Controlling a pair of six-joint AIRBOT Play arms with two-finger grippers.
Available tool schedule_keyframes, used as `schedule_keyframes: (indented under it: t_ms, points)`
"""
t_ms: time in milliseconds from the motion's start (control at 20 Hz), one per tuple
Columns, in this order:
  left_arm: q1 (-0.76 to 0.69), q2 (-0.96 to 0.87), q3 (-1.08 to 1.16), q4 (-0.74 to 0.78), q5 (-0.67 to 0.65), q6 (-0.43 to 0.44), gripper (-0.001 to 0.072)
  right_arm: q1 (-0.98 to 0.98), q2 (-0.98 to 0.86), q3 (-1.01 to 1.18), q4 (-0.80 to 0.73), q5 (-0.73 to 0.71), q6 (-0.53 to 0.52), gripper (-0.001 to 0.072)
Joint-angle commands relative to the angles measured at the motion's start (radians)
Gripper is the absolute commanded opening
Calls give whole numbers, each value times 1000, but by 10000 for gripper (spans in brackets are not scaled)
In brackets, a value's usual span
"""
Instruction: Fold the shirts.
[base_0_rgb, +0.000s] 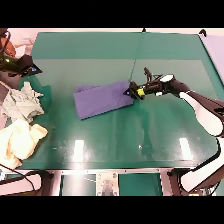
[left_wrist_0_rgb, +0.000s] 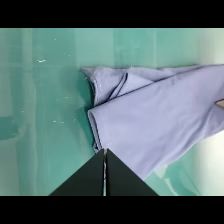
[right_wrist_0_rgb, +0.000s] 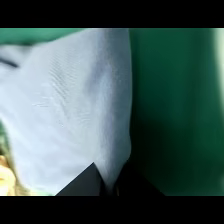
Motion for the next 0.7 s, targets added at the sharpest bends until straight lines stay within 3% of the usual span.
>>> schedule_keyframes:
  t_ms: [0, 350, 650]
  points:
    - [1, 0, 0, 9, -21, -1, 23, -59, 26, 57, 13, 5, 37, 8]
    - [0, 0, 0, 29, -46, -3, 24, -542, 319, 49, -277, 87, 193, 7]
    - [0, 0, 0, 29, -46, -13, 23, -1117, 540, -42, -425, 189, 200, 8]
